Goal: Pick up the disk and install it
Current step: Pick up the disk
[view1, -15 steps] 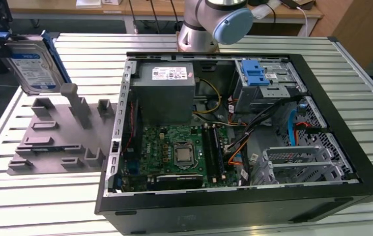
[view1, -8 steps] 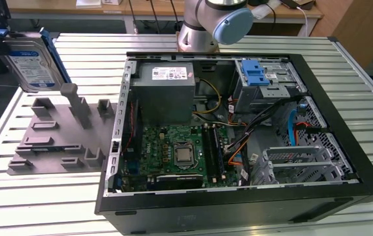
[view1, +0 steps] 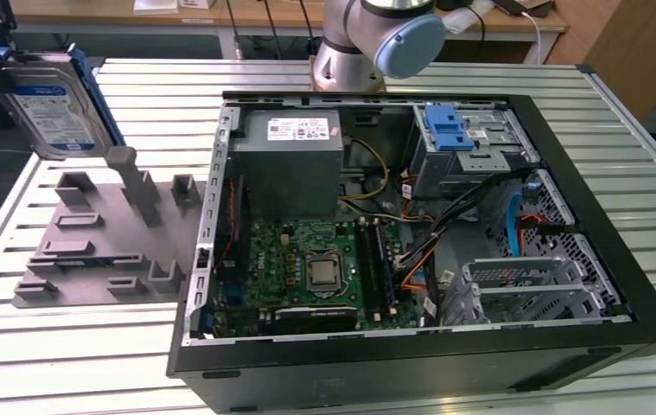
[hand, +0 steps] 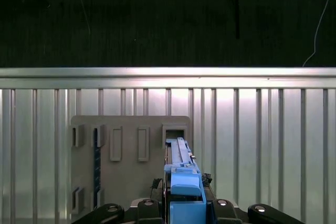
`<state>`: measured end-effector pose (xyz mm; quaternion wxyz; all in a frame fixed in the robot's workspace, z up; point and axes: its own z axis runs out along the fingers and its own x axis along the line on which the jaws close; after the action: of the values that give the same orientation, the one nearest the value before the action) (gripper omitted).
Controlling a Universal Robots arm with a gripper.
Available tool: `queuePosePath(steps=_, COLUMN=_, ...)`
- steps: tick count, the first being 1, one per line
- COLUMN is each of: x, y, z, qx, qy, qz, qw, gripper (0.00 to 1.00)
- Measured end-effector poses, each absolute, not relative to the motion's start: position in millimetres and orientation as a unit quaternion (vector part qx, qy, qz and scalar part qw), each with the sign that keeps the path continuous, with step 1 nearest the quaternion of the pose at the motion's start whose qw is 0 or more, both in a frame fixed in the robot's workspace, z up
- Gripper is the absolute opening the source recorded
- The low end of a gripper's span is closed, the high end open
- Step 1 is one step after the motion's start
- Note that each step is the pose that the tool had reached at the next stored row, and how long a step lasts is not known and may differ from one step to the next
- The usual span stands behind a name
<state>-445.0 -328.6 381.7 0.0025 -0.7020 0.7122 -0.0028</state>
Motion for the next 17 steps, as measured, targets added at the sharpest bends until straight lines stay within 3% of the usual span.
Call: queuePosePath(steps=17, x=-445, y=-329, z=393, qx=-0.702, qy=0.712, qz=-0.003, qw=0.002, gripper=0.36)
